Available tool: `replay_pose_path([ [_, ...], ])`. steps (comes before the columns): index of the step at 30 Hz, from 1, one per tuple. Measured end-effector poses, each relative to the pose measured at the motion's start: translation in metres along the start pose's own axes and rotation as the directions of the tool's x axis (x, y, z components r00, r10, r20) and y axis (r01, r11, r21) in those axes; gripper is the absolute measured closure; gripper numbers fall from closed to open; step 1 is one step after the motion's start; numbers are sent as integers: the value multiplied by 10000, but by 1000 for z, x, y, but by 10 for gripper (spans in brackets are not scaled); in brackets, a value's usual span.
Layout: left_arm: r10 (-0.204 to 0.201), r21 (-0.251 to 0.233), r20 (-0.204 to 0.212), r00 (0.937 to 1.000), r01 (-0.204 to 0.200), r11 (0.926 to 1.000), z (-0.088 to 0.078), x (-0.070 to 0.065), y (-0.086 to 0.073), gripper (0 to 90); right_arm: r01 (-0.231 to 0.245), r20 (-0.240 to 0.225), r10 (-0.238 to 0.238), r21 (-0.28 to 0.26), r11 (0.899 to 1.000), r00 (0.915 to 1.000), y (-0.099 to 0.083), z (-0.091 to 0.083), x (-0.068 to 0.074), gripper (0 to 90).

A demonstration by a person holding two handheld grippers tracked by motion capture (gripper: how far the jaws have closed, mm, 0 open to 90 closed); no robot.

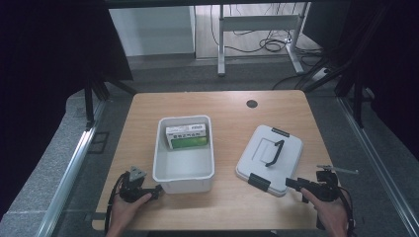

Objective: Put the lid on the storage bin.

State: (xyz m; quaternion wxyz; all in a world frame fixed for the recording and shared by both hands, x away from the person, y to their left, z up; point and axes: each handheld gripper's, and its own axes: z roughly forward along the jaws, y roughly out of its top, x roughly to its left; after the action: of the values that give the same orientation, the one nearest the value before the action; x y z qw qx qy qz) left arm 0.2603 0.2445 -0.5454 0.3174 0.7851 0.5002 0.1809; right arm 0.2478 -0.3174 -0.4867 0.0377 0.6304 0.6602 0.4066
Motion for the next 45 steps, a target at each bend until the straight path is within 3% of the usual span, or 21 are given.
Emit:
replay_pose_path([
  [8,-31,-40,-8,10000,31,10000,-3,-1,-3,119,-495,264,513,-630,9968,9983,8,-6,-3,412],
  [17,41,-44,46,10000,-41,10000,-5,-1,-5,121,-959,62,960,-187,9952,9954,6,0,0,417],
  [24,64,-39,56,10000,-63,10000,-5,-1,-5,121,-1092,62,1092,-56,9940,9940,9,3,4,417],
  [37,67,-37,59,10000,-66,10000,-5,-1,-5,119,-1393,54,1395,-257,9899,9902,12,-4,-2,416],
  [45,85,-46,89,9999,-85,10000,-5,-1,-5,119,-1095,371,1106,-307,9935,9932,20,-5,3,416],
])
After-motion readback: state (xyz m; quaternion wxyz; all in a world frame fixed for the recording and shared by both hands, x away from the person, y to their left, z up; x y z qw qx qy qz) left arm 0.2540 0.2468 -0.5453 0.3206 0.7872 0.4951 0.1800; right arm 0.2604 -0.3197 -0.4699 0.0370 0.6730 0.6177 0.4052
